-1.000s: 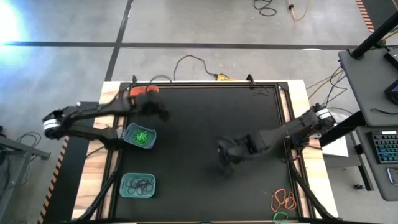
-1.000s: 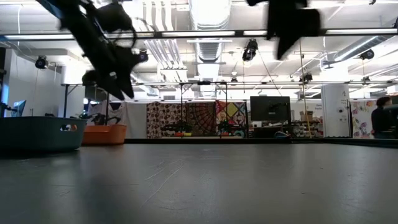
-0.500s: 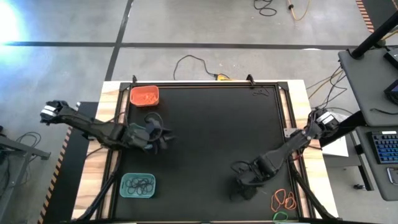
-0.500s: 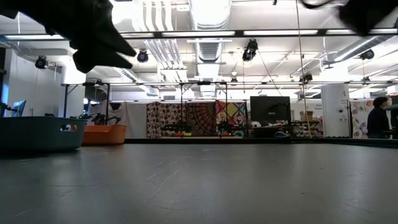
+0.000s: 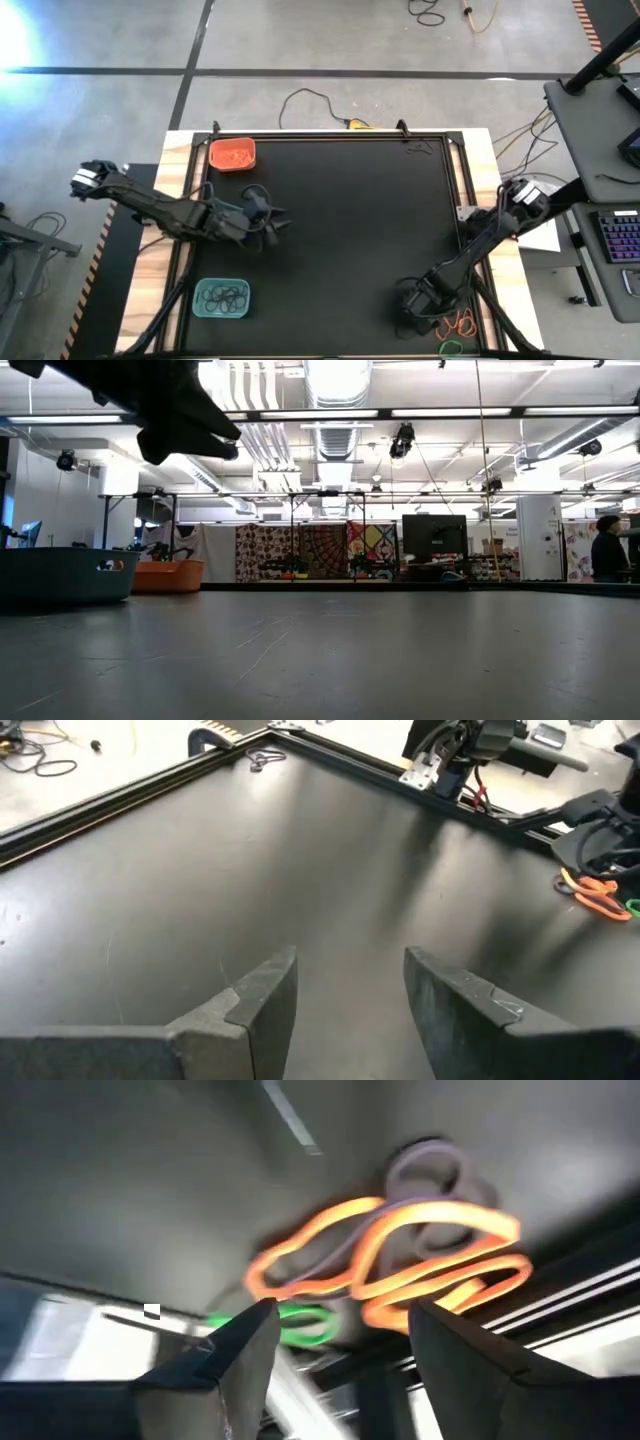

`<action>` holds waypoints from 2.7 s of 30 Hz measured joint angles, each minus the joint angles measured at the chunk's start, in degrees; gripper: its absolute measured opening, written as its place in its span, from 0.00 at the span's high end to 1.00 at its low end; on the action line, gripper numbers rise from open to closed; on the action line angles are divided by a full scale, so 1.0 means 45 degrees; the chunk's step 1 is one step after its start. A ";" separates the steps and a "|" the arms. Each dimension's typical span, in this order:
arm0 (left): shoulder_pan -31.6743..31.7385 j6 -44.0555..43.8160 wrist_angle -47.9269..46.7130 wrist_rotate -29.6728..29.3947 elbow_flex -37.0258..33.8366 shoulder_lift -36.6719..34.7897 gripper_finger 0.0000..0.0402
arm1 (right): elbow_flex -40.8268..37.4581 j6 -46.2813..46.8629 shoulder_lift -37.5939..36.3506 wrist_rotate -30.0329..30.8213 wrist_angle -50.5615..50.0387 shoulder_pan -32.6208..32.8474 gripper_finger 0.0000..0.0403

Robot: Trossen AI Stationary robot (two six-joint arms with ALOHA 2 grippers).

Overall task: Sort rubber bands into baskets
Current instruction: Put the orange rubber band into the orange bin

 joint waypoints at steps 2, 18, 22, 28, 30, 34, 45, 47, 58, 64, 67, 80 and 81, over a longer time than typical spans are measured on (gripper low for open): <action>0.0004 0.0161 -0.0072 -0.0018 0.0169 0.0152 0.58 | -0.0239 -0.0244 0.0000 -0.0137 0.0022 0.0101 0.51; 0.0000 0.0324 -0.1503 -0.0656 0.0861 0.0398 0.58 | -0.1258 -0.0347 0.0002 -0.0358 0.1958 0.0247 0.83; 0.0001 0.0288 -0.1648 -0.0656 0.0866 0.0404 0.58 | -0.1674 -0.0593 0.0015 -0.0062 0.2058 0.0249 0.83; 0.0000 0.0282 -0.1747 -0.0651 0.0856 0.0393 0.58 | -0.1814 -0.0722 0.0015 -0.0166 0.2090 0.0273 0.83; 0.0005 0.0283 -0.1751 -0.0647 0.0899 0.0393 0.58 | -0.1888 -0.0866 0.0015 -0.0165 0.2255 0.0268 0.83; 0.0003 0.0282 -0.1773 -0.0651 0.0943 0.0370 0.58 | -0.2110 -0.0605 0.0015 -0.0191 0.3344 0.0268 0.83; 0.0005 0.0331 -0.2684 -0.0713 0.0943 -0.0120 0.58 | -0.1905 -0.1274 0.0427 -0.1365 0.3799 0.0122 0.96; 0.0005 0.0328 -0.2890 -0.1025 0.0943 -0.0270 0.58 | -0.1750 -0.1689 0.0427 -0.1357 0.3737 0.0052 0.97; 0.0010 0.0991 -0.4649 -0.0916 0.0938 -0.1601 0.58 | 0.0800 -0.4661 0.0418 -0.0363 0.0122 -0.1891 0.98; 0.0019 0.0341 -0.5852 -0.0597 0.0938 -0.2350 0.58 | 0.2599 -0.7977 0.1123 0.2447 -0.0519 -0.4254 0.98; 0.0015 0.0220 -0.6140 0.0481 0.0938 -0.2669 0.58 | 0.3469 -0.9824 0.2323 0.2677 -0.0822 -0.5314 0.98; -0.0029 -0.2764 -0.8771 0.3147 0.0938 -0.4163 0.58 | 1.0693 -1.5293 0.6593 0.7259 -0.2848 -0.7456 0.98; -0.0029 -0.2778 -0.8684 0.3147 0.0938 -0.4154 0.58 | 1.1033 -1.5620 0.6832 0.7321 -0.2848 -0.7593 0.98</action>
